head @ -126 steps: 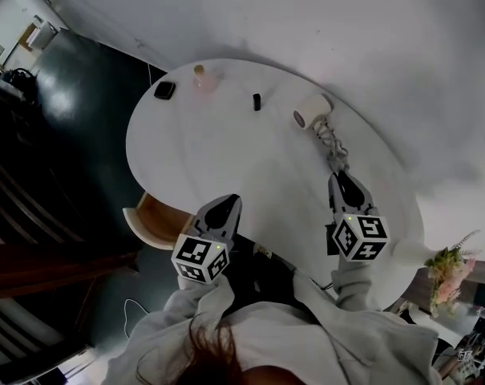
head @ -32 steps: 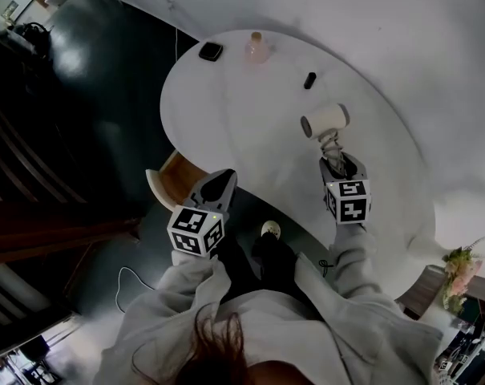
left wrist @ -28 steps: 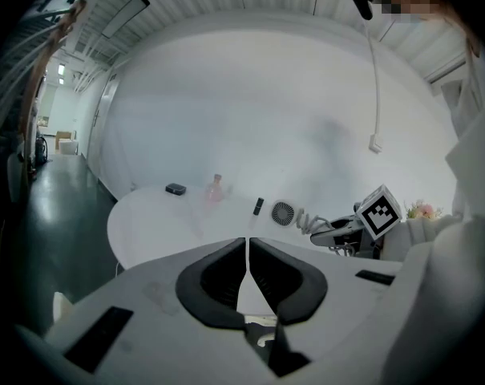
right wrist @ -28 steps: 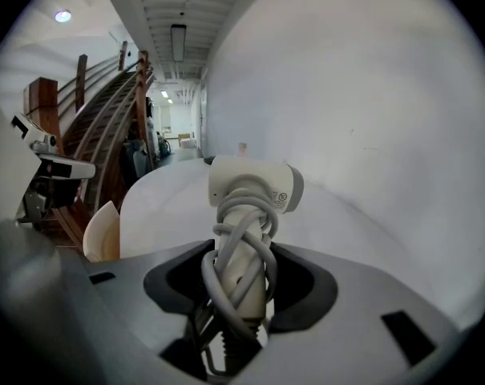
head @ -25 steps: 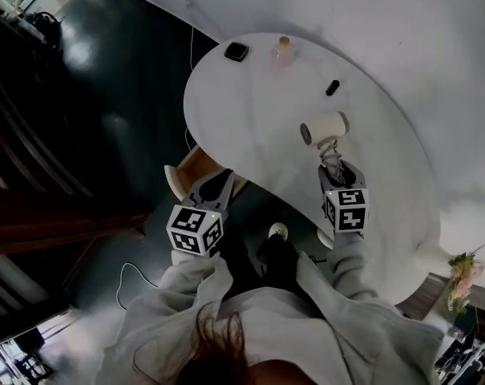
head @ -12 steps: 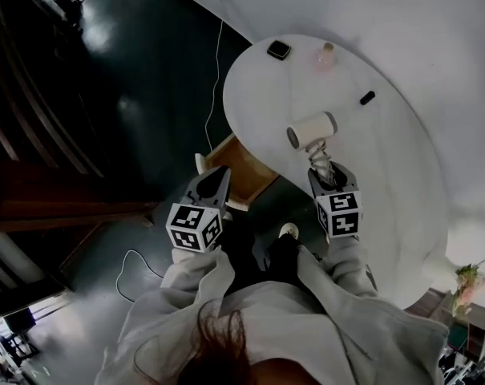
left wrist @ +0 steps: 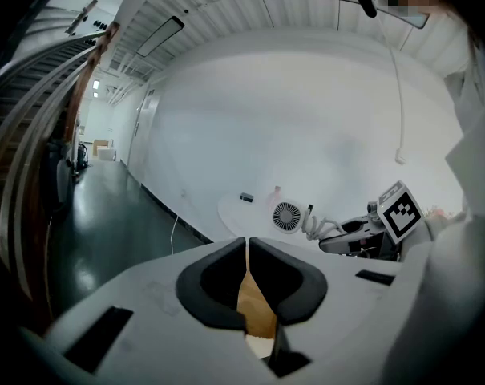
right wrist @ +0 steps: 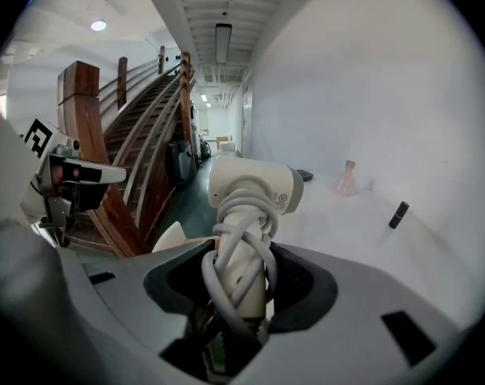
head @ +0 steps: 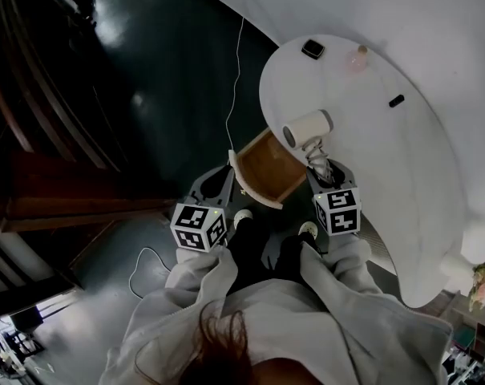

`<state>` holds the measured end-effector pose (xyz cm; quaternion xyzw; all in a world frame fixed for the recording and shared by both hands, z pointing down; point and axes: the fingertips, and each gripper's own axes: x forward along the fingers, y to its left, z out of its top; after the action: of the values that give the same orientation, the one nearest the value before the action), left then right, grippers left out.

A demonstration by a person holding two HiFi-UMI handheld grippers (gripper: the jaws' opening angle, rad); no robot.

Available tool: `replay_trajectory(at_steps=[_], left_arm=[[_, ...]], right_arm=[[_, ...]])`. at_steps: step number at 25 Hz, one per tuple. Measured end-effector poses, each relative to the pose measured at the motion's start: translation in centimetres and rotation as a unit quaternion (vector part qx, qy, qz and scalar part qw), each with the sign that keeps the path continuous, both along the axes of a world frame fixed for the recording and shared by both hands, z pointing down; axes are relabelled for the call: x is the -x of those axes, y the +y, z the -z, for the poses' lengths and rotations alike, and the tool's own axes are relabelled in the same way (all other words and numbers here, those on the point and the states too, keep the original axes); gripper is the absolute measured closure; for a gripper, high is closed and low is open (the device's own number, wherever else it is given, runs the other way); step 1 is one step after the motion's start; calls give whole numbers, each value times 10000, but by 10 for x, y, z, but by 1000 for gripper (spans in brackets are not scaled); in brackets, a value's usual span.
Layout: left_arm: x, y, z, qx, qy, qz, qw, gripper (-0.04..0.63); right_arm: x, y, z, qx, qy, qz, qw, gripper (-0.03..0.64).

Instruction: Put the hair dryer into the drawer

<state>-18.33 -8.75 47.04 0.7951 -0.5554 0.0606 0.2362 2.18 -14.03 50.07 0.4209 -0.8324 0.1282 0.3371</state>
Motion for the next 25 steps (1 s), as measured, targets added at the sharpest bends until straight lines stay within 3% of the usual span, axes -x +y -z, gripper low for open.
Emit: replay_trajectory(at_steps=[11, 25], left_arm=[[43, -10, -15, 60, 19, -625, 9980, 572], [56, -8, -49, 367, 408, -476, 9974, 572]], right_arm=[[63, 13, -7, -1, 36, -250, 9997, 367], [102, 46, -50, 599, 79, 254, 9979, 367]])
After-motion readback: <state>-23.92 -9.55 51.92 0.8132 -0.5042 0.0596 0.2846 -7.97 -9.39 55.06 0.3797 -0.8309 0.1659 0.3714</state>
